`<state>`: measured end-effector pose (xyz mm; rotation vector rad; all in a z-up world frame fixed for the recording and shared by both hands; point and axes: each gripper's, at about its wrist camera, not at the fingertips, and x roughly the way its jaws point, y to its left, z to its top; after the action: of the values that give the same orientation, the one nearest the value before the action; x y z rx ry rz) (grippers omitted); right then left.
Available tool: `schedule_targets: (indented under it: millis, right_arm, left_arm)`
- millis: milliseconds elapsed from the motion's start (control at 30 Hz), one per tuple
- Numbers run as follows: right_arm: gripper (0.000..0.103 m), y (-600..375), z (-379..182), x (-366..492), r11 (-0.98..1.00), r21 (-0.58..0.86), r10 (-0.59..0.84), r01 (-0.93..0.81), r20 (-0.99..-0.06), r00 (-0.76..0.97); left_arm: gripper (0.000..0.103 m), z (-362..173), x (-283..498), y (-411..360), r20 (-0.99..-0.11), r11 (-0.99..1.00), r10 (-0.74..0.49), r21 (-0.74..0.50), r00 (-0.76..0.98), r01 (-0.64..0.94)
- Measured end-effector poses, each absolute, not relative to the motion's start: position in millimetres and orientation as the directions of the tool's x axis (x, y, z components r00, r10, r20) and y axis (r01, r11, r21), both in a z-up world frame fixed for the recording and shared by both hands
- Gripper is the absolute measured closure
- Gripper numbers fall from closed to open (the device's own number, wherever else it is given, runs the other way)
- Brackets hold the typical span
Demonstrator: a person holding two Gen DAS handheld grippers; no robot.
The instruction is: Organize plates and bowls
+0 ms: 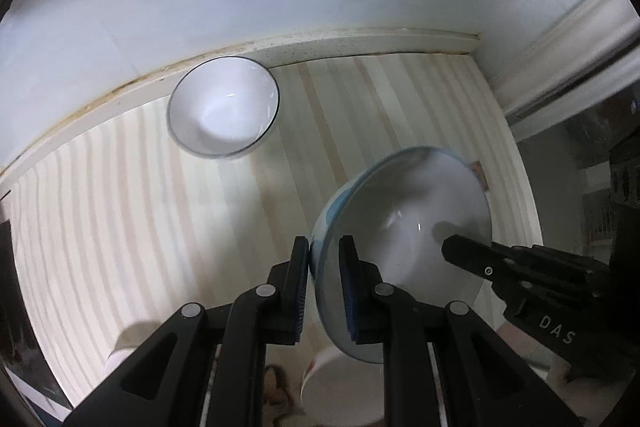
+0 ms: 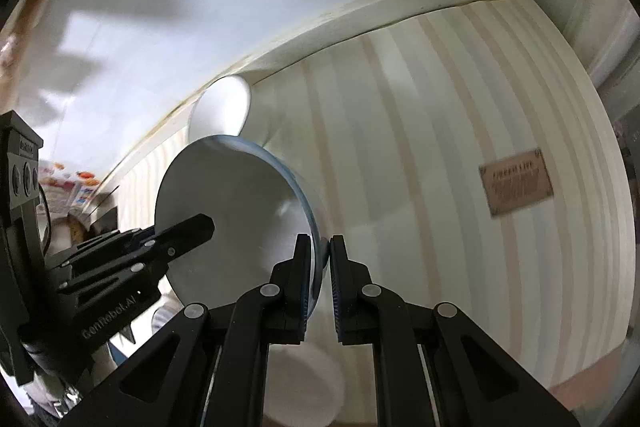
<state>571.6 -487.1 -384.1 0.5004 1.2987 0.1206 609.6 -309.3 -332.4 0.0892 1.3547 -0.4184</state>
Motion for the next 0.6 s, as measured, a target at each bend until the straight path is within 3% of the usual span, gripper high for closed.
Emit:
schedule_targets:
  millis: [233,600]
  right_arm:
    - [0.092,-455.8,-374.1,514.5,0.887,0.427,0.375,0.177,-0.888,0.265]
    - [0.092,-419.5,-395.0,443.6,0.891,0.415,0.380,0.184,-0.903,0.198]
  left_arm:
    - [0.090,-322.5,566.7,-279.3,-0.954,0.919,-0.252,-0.184,0.160,0.348]
    - [0.090,-355.3,519.3,-254.9,-0.969,0.920,-0.230,-0.185,0.091,0.346]
